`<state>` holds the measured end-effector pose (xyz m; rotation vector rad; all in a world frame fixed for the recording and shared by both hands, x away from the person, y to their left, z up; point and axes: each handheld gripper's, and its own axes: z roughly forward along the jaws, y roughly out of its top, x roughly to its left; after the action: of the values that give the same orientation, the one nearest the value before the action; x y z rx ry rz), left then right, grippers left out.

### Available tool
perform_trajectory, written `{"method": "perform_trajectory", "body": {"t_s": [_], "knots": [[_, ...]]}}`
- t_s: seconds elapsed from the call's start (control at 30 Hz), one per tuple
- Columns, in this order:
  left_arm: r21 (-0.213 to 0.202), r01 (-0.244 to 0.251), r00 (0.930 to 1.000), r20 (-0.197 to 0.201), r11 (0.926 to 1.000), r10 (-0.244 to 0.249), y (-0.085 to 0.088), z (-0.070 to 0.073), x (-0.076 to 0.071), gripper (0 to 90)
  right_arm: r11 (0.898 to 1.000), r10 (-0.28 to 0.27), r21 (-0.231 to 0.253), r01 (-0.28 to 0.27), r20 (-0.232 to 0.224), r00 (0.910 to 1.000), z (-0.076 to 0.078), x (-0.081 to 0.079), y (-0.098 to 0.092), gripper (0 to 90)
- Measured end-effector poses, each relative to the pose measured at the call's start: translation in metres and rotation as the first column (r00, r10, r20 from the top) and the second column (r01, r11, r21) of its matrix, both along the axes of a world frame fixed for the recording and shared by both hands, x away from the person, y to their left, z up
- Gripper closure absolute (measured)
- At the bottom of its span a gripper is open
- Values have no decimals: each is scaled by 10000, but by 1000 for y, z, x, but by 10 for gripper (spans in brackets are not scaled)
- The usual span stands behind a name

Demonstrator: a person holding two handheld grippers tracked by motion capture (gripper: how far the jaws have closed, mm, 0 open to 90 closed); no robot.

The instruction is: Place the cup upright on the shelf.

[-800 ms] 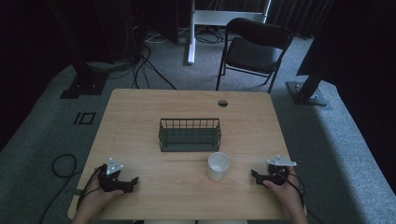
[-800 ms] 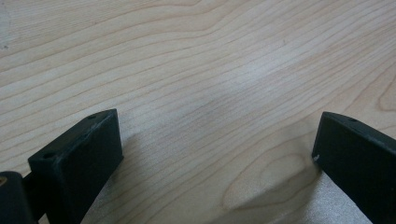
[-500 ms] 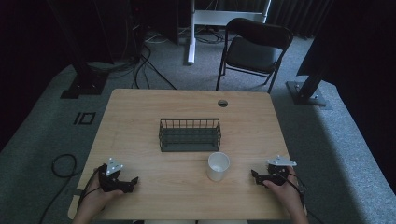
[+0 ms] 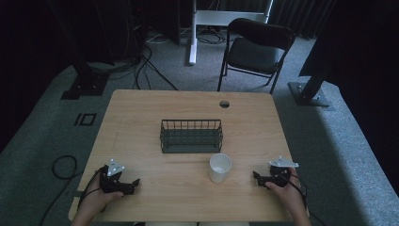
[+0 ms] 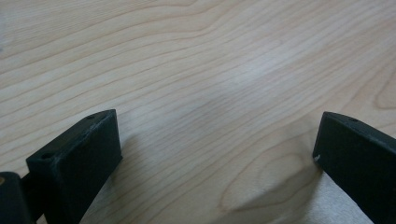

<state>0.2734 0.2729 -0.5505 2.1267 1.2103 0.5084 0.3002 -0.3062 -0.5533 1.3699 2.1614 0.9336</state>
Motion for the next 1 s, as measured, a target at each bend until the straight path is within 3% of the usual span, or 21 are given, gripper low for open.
{"method": "perform_trajectory", "body": {"t_s": [0.23, 0.4, 0.5, 1.0], "knots": [[438, 802, 9966, 130, 9958, -808, -16, 4, 5, 13, 10000, -2, 2, 2, 0, 10000, 0, 0, 0, 118], [359, 1172, 9930, 131, 9925, -1178, -28, 8, 9, 13, 10000, -2, 1, 2, 2, 10000, 0, 0, 0, 119], [569, 1341, 9906, 181, 9893, -1353, -33, 11, 9, 13, 10000, -1, 2, 1, 0, 10000, 0, 0, 0, 119], [283, 2405, 9687, 567, 9702, -2417, -61, 23, 11, 13, 10000, -2, 2, 2, -2, 10000, 0, 0, 0, 118]]}}
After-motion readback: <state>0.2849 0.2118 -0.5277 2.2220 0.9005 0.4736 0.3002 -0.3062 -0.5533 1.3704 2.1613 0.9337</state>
